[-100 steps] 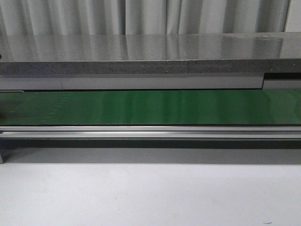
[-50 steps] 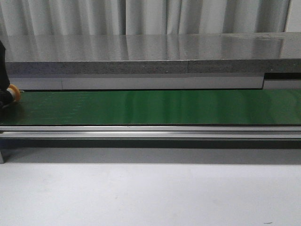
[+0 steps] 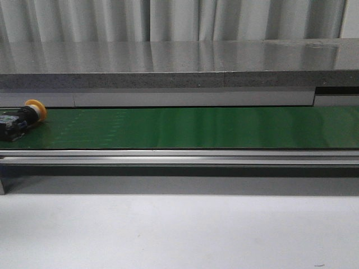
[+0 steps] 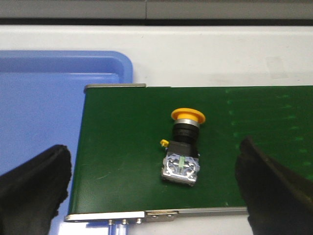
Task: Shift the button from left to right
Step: 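Release the button and withdraw the left gripper while the belt carries it, then lower the right gripper over the button and grasp it, then lift the button with the right gripper and place it in the green tray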
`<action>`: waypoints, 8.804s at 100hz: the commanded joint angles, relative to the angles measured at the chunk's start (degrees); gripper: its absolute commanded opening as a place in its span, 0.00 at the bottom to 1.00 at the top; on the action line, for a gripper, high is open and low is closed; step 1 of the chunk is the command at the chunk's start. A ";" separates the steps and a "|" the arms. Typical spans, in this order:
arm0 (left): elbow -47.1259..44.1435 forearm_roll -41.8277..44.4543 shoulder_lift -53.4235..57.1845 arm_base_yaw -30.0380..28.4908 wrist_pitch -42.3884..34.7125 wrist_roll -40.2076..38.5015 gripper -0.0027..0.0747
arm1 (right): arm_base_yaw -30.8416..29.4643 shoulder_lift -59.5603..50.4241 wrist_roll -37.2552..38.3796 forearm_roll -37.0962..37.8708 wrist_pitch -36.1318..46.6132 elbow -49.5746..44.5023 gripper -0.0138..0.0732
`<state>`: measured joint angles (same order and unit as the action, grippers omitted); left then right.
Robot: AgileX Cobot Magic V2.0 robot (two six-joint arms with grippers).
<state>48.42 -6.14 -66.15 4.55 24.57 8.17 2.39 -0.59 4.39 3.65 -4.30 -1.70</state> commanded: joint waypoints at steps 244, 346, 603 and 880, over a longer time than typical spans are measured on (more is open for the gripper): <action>-27.86 -1.66 52.13 5.87 -9.05 -0.11 0.04 | 0.12 4.86 -0.03 0.51 0.03 10.23 0.08; -27.86 -1.66 52.13 5.87 -9.05 -0.11 0.04 | 0.12 54.80 -0.03 -7.02 -19.53 41.88 0.09; -27.86 -1.66 52.13 5.87 -9.05 -0.11 0.04 | 17.61 94.95 -0.19 -8.25 -24.90 66.45 0.51; -27.86 -1.66 52.13 5.87 -9.05 -0.11 0.04 | -26.72 97.69 -7.85 9.61 -20.55 66.45 0.62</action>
<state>19.13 -7.46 -13.53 9.94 19.93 8.28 -23.85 102.00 -4.16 13.43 -28.41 63.03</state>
